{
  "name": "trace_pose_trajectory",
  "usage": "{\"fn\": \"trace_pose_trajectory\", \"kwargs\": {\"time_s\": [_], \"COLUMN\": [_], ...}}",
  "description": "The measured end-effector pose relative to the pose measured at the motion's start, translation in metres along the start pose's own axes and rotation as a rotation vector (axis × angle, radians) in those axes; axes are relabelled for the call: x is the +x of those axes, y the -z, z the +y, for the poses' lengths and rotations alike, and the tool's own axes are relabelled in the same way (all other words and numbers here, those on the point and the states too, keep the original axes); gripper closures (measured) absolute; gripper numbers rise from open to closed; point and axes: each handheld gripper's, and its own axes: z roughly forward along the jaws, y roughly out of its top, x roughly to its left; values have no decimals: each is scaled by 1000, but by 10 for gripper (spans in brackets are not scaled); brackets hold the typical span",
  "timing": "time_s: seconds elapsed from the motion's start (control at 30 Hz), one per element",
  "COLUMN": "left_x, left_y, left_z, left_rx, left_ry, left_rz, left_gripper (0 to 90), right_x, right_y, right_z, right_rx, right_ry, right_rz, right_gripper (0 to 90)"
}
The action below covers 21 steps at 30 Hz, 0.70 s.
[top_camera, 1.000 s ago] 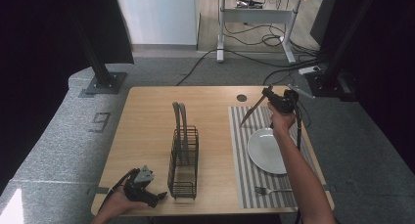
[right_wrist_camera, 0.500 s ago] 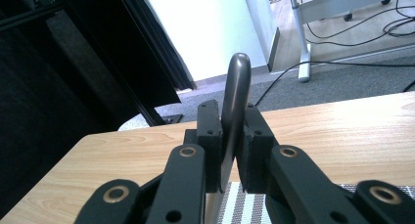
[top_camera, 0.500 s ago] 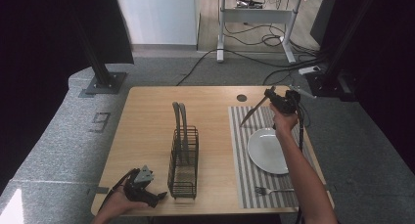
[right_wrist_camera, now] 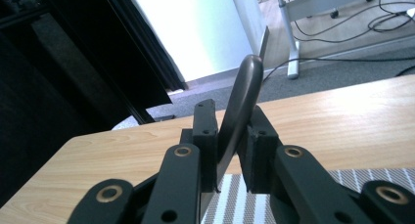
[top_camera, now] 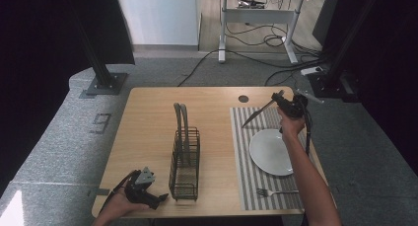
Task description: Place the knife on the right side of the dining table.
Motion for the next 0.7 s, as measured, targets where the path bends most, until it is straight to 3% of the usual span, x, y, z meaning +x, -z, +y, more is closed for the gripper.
{"fn": "trace_pose_trajectory", "kwargs": {"time_s": [0.2, 0.43, 0.7], "left_x": [0, 0, 0], "left_y": [0, 0, 0], "left_z": [0, 0, 0], "left_rx": [0, -1, 0], "left_ry": [0, 1, 0], "left_rz": [0, 0, 0], "left_gripper": [0, 0, 0], "right_x": [-4, -16, -20], "right_y": [2, 7, 11], "right_z": [-2, -9, -13], "right_rx": [4, 0, 15], "right_ry": [6, -40, -55], "right_rz": [-20, -56, -85], "right_gripper": [776, 762, 748]}}
